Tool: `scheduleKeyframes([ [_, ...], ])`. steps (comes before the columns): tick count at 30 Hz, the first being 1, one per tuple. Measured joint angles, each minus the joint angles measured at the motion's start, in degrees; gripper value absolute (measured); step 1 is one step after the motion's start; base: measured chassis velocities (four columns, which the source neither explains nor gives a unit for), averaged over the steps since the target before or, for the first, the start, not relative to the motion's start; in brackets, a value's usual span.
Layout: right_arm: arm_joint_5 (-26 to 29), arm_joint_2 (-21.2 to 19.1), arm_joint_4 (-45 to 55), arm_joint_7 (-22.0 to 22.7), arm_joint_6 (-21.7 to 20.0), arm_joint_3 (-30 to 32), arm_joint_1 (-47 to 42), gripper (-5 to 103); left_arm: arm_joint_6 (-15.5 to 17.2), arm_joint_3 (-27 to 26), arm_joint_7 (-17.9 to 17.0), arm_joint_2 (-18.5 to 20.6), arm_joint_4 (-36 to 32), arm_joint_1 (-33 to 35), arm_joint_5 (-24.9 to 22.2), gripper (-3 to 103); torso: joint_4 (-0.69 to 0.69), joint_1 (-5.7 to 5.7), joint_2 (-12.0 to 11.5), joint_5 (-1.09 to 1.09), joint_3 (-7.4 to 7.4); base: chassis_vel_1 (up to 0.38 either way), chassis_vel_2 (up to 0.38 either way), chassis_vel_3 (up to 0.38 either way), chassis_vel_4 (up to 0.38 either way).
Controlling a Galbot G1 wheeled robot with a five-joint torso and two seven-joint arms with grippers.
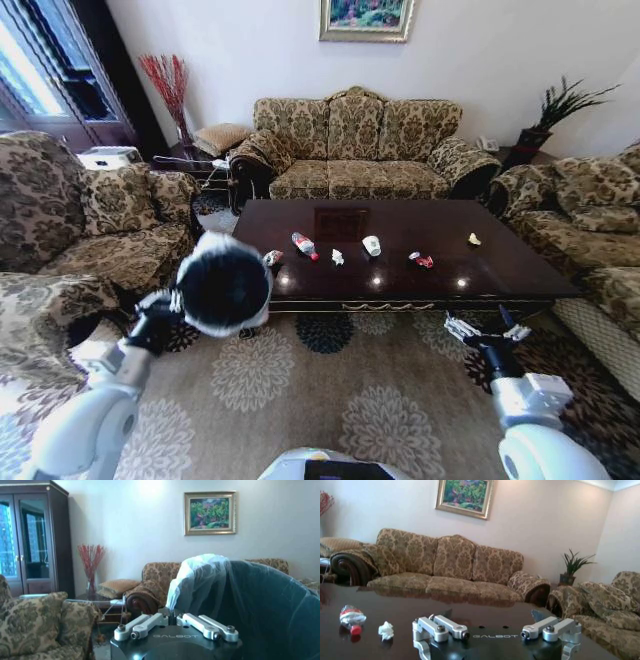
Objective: Move to the front of the table and place the trash on the table into the trash bin.
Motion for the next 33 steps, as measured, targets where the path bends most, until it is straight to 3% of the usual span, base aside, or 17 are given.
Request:
scheduleKeyframes([
  [14, 0.46, -0.69, 0.44, -0.44, -0.14, 0.42, -0.16, 100, -3.46, -0.04, -4.7, -2.78, 0.2, 0.58, 1.51, 3, 0.03, -0.01, 0.0, 0.0, -0.01, -0.014, 0.011, 0.013, -0.015],
  [33, 0.4, -0.6, -0.89, -2.64, 1.7, 0.12, -0.5, 100, -4.34, 0.59, -4.84, -4.19, 1.79, 1.04, 5.74, 3, 0.01, -0.17, -0.37, 0.0, -0.22, -0.039, 0.078, 0.08, -0.04],
])
